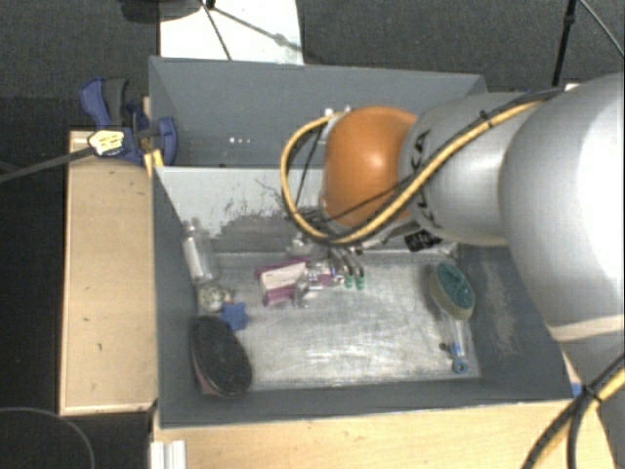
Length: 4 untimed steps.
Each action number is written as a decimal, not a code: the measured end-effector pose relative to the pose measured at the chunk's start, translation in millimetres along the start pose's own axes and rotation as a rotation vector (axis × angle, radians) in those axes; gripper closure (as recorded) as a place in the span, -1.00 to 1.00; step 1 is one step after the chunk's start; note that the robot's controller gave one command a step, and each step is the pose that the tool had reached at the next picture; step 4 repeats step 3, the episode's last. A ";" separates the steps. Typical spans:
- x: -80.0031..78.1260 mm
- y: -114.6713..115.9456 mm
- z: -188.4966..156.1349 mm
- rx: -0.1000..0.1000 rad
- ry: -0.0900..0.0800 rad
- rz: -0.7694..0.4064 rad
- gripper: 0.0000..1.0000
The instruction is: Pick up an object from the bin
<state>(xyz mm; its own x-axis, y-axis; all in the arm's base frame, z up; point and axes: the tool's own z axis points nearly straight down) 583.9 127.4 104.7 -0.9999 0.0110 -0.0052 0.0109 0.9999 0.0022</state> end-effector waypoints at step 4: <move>-3.6 0.0 -89.1 0.000 0.000 0.006 1.00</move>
Offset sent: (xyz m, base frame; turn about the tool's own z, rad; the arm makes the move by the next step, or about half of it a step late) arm -0.0001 -0.0001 0.0102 0.0000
